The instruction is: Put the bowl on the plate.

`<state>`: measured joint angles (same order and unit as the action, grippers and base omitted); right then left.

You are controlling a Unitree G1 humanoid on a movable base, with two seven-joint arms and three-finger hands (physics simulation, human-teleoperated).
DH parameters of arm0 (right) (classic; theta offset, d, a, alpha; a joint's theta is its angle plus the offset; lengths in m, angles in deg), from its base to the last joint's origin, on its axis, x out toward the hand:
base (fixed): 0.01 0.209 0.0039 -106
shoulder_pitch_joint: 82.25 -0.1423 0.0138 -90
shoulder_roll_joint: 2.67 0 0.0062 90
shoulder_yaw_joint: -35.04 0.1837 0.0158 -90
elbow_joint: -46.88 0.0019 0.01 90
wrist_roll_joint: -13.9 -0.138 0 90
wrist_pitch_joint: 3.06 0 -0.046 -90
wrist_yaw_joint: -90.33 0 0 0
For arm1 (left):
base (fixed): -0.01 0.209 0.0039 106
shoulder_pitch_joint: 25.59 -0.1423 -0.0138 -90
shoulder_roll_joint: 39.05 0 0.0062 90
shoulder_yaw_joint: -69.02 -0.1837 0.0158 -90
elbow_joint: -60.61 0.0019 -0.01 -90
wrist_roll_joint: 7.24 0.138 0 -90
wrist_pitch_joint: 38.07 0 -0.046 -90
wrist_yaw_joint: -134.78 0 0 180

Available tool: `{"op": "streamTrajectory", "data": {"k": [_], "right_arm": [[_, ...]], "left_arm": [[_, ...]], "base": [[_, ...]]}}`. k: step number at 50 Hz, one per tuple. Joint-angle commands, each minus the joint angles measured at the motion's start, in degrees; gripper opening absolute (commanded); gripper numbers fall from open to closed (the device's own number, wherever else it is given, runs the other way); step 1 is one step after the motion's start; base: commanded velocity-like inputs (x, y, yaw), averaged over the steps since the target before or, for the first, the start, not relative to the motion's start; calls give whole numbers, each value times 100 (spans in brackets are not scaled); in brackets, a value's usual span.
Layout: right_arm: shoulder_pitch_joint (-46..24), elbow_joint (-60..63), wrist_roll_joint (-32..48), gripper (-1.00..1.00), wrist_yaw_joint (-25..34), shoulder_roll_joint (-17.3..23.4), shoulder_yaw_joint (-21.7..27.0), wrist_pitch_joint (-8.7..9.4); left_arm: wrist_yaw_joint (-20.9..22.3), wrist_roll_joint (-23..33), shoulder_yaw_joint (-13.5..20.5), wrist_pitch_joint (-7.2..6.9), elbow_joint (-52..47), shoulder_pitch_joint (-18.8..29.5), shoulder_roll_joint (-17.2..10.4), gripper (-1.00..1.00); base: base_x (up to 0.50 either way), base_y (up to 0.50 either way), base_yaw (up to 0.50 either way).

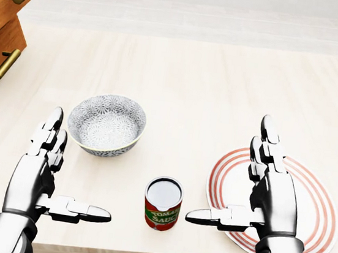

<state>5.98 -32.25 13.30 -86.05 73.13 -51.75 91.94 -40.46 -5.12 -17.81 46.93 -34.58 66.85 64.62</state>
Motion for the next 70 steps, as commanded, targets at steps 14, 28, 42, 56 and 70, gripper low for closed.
{"op": "streamTrajectory", "data": {"k": [14,28,42,56,70], "right_arm": [[-1,59,-62,100,-14,-9,1,0],[61,129,-73,100,-26,-16,-10,0],[57,166,-75,100,-30,-17,-20,0],[68,162,-99,100,-24,-28,-30,0],[88,197,-112,100,-13,-30,-27,0]], "left_arm": [[30,23,24,0,-154,-46,-23,100],[29,45,21,0,-191,-24,-14,100],[14,41,-9,0,-216,-47,7,100],[1,61,-33,0,-269,-41,17,100],[-10,67,-42,0,-299,-9,21,100]], "base": [[0,-13,0],[0,-14,0],[7,-19,0],[9,-22,0],[9,-23,0]]}}
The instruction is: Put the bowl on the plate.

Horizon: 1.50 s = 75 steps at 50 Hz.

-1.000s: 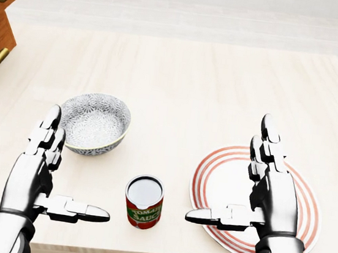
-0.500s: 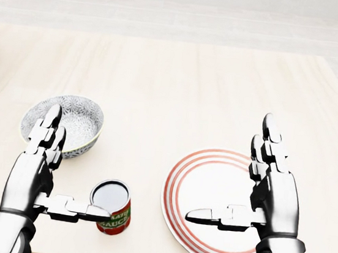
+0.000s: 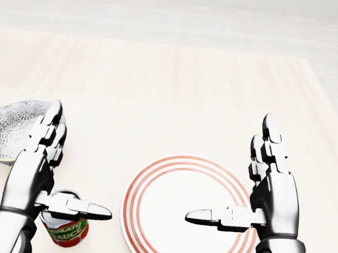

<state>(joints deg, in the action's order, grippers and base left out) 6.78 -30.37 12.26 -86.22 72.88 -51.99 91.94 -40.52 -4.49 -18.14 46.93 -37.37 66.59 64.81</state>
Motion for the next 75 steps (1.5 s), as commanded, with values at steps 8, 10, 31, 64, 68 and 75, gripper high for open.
{"op": "streamTrajectory", "data": {"k": [8,10,31,64,68,75], "right_arm": [[-32,19,-5,100,22,6,-16,0],[-42,9,-10,100,21,2,-14,0],[-28,20,10,100,32,-3,-39,0],[56,-2,13,100,70,-21,-69,0],[71,36,-5,100,57,-25,-50,0],[79,18,10,100,47,-26,-58,0]], "left_arm": [[26,0,18,0,-57,5,-22,100],[27,-1,23,0,-58,-3,-22,100],[47,1,29,0,18,-19,-18,100],[34,53,40,0,-14,-6,-34,100],[56,64,68,0,-82,-28,-64,100],[71,326,115,0,-222,8,-199,100]], "base": [[9,-21,0],[9,-20,0],[9,-13,0],[9,-1,0],[0,0,0],[0,0,0]]}}
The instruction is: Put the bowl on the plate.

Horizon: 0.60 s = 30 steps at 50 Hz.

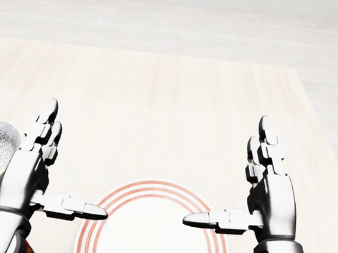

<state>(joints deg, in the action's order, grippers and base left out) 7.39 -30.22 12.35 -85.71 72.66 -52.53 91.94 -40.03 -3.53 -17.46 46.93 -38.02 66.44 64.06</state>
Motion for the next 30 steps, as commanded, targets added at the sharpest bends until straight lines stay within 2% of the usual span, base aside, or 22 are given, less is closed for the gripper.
{"op": "streamTrajectory", "data": {"k": [1,8,19,21,26,28,30], "right_arm": [[19,12,7,100,-6,-3,-8,0],[28,70,-11,100,21,1,-13,0],[-9,147,1,100,14,9,1,0],[-3,158,0,100,17,7,-1,0],[-9,230,1,100,-6,12,28,0],[4,245,5,100,-10,9,26,0],[23,232,4,100,-8,1,17,0]], "left_arm": [[10,305,75,0,-205,41,-159,100],[148,617,285,0,-461,172,-352,100],[506,1211,767,0,-739,539,-784,100],[556,1420,808,0,-697,585,-930,100],[745,1458,1002,0,-730,714,-964,100],[755,1744,972,0,-641,693,-1122,100],[813,1693,1073,0,-601,713,-1091,100]], "base": [[0,0,0],[0,0,0],[0,0,0],[0,0,0],[0,0,0],[0,0,0],[0,0,0]]}}
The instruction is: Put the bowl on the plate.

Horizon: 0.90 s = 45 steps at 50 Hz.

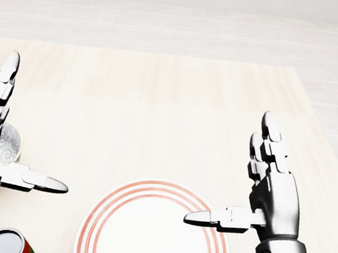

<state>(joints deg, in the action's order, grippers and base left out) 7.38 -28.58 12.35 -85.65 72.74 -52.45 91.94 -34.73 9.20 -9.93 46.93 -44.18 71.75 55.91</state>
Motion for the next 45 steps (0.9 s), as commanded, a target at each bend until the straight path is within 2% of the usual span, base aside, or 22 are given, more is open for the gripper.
{"op": "streamTrajectory", "data": {"k": [1,7,10,12,18,22,23,24,25,26,31,32,33,36,38,40,45], "right_arm": [[36,50,-3,100,-11,-15,4,0],[54,-3,-12,100,-17,-23,-1,0],[72,-3,-16,100,-23,-25,-1,0],[81,15,-32,100,-24,-26,6,0],[109,-14,-40,100,-30,-25,11,0],[107,-67,-40,100,-43,-35,2,0],[111,-64,-38,100,-41,-32,-3,0],[113,-63,-47,100,-41,-33,1,0],[113,-63,-47,100,-41,-33,1,0],[118,-59,-45,100,-41,-27,4,0],[112,-78,-53,100,-51,-34,4,0],[117,-79,-49,100,-50,-35,-5,0],[123,-75,-52,100,-51,-38,-8,0],[141,-91,-55,100,-59,-42,-8,0],[141,-92,-54,100,-60,-41,-11,0],[128,-95,-50,100,-66,-38,-14,0],[111,-101,-60,100,-71,-39,-16,0]], "left_arm": [[296,435,362,0,36,188,-306,100],[354,391,652,0,164,198,-470,100],[327,509,808,0,319,231,-667,100],[455,436,908,0,317,187,-710,100],[453,806,1006,0,809,99,-1048,100],[496,834,1150,0,976,34,-1054,100],[453,959,1154,60,1031,2,-1090,100],[431,963,1185,222,1102,-5,-1115,100],[434,967,1189,227,1108,-1,-1112,100],[393,1083,1210,354,1220,-26,-1182,100],[252,1220,1360,531,1407,7,-1207,100],[277,1240,1377,470,1406,19,-1220,100],[337,1374,1319,503,1405,-38,-1277,100],[163,1611,1308,812,1507,-12,-1359,100],[174,1736,1303,813,1502,-14,-1393,100],[86,2048,1249,1000,1625,9,-1530,100],[-77,2511,1198,1000,1706,106,-1618,100]], "base": [[0,0,0],[0,0,0],[0,0,0],[0,0,0],[0,0,0],[0,0,0],[0,0,0],[0,0,0],[0,0,0],[0,0,0],[0,0,0],[0,0,0],[0,0,0],[0,0,0],[0,0,0],[0,0,0],[0,0,0]]}}
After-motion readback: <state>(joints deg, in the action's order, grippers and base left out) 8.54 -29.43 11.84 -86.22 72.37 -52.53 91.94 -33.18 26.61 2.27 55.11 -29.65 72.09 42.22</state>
